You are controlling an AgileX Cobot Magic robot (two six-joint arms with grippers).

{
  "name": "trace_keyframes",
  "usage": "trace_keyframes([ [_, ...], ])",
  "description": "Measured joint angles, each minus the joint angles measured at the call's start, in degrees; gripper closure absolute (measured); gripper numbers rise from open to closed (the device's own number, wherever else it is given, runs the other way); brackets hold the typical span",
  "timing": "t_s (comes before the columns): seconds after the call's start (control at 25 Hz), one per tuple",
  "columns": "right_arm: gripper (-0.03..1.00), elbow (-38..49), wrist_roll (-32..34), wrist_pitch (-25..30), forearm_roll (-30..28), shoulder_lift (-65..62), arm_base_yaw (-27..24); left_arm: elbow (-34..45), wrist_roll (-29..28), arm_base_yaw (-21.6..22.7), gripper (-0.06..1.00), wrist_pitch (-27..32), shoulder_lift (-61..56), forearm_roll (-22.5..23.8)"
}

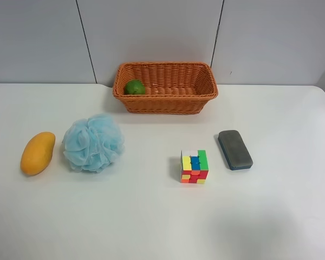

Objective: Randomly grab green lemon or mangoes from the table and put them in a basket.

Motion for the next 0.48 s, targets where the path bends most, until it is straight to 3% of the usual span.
trace_keyframes([
  [0.16,-0.02,0.0,0.0,0.0,0.0,0.0,0.0,6.2,-2.3,0.0,-0.05,0.1,-6.4,-1.3],
  [0.48,-0.02,0.0,0.0,0.0,0.0,0.0,0.0,14.1,-4.8,0.0,-0.05,-1.7,-6.8,-2.2],
])
